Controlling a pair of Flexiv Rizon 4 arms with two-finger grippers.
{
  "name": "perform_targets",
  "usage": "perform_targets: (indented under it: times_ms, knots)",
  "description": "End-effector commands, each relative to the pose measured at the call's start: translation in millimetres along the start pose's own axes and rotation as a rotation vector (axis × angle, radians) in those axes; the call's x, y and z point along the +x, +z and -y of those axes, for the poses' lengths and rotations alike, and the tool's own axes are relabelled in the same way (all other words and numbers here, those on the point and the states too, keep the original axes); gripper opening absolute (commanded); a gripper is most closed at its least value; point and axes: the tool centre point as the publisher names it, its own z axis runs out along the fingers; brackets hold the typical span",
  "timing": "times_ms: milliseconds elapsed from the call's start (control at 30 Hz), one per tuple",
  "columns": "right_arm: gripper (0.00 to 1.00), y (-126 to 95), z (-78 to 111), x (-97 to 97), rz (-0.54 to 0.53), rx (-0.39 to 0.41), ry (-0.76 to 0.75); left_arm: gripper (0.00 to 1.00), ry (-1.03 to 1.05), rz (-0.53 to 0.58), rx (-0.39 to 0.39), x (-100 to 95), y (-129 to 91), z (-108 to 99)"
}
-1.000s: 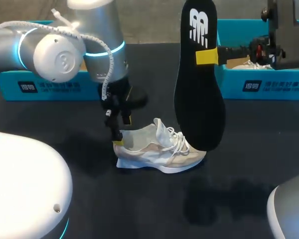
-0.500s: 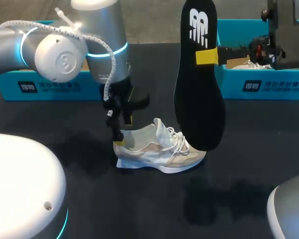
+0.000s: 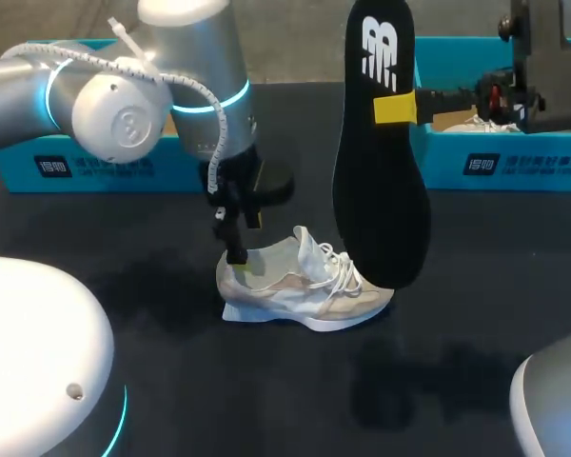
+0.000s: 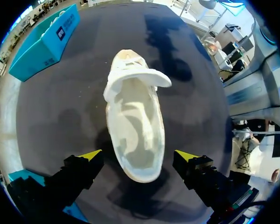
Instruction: Take the shoe out of the shoebox, open the shoe tongue, remove and reinsert the insole, then place the shoe into the shoebox
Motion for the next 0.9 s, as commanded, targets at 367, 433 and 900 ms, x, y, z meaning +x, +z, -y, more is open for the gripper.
perform_targets:
  times_ms: [367, 433, 900]
  knots:
    - [0.00, 3.5, -2.5, -0.9, 0.001, 0.004, 0.002, 1.00, 0.014, 0.047, 0.051, -36.6, 41.0, 32.1]
    - [0.00, 3.5, -2.5, -0.9, 0.001, 0.004, 0.002, 1.00, 0.014, 0.041, 0.060, -40.9, 45.9, 35.0]
    - [0.00, 3.5, -2.5, -0.9, 0.001, 0.004, 0.002, 0.89, 0.012, 0.019, 0.096, -57.9, 73.4, 56.3]
